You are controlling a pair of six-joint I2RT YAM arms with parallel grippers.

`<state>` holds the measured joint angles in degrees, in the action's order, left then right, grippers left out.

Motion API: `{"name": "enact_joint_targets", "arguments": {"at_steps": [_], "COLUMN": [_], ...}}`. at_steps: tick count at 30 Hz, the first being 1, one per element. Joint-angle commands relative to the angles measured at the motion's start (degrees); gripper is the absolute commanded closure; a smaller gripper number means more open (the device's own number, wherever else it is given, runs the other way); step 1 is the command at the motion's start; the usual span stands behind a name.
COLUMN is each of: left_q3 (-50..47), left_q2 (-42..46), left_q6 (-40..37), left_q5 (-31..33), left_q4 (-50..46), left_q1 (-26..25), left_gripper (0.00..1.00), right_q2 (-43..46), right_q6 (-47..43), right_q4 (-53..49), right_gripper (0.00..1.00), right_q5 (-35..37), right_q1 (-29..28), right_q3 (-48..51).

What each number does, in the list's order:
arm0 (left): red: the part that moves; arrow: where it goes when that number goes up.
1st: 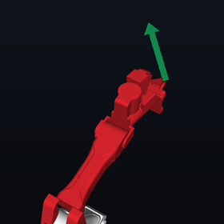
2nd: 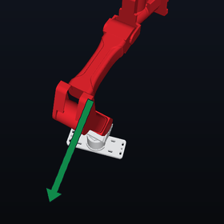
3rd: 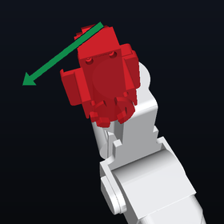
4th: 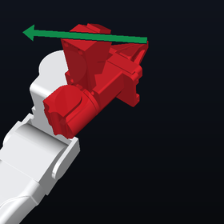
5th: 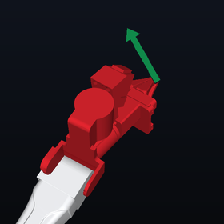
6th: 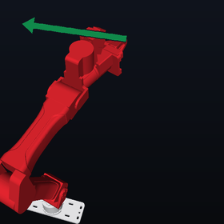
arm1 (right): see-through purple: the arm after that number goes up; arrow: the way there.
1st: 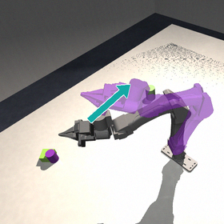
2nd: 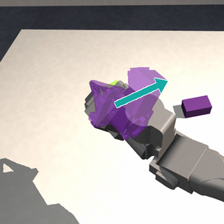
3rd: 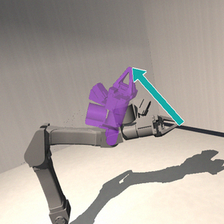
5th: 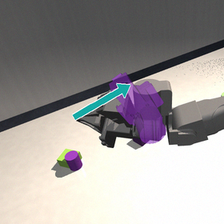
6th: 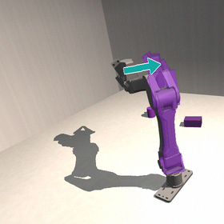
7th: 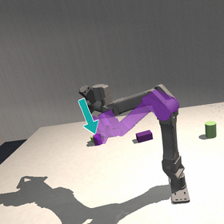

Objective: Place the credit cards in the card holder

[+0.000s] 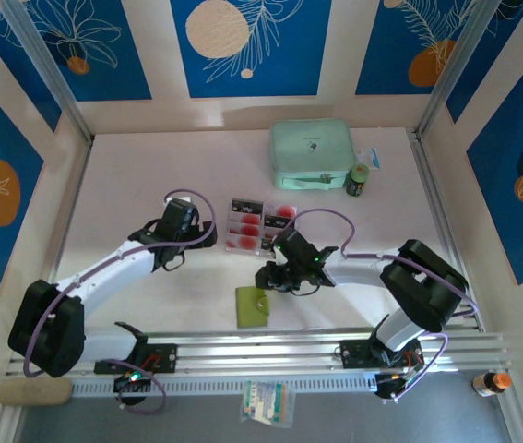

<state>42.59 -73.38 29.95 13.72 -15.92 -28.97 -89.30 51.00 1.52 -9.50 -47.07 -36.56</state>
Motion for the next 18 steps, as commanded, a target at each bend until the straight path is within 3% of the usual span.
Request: {"name": "enact_joint_targets", "arguments": {"at_steps": [1, 6, 13, 18], "left_q3": [1.4, 1.4, 1.8, 0.6], "left_q2": [-0.8, -1.1, 0.9, 6.7], "left_q6": [0.1, 0.2, -0.1, -0.6], "left_q5": [0.8, 0.5, 0.4, -3.3], "left_q4": [-0.5, -0.5, -1.1, 1.5], "left_q1": [-0.6, -0.7, -0.7, -0.4], "left_gripper": [0.0, 0.0, 0.0, 0.0], "right_q2": [-0.8, -1.8, 0.4, 4.7], "right_q6": [0.6, 1.1, -0.7, -2.3], "right_q4": [1.4, 3.2, 1.6, -1.4], "right_gripper": [0.78, 1.0, 1.0, 1.0], "right_q5": [-1.8, -2.6, -5.9, -9.7], "right_q1": [0.3, 0.6, 3.2, 6.1], "right_q3": [1.2, 1.6, -2.1, -6.8]}}
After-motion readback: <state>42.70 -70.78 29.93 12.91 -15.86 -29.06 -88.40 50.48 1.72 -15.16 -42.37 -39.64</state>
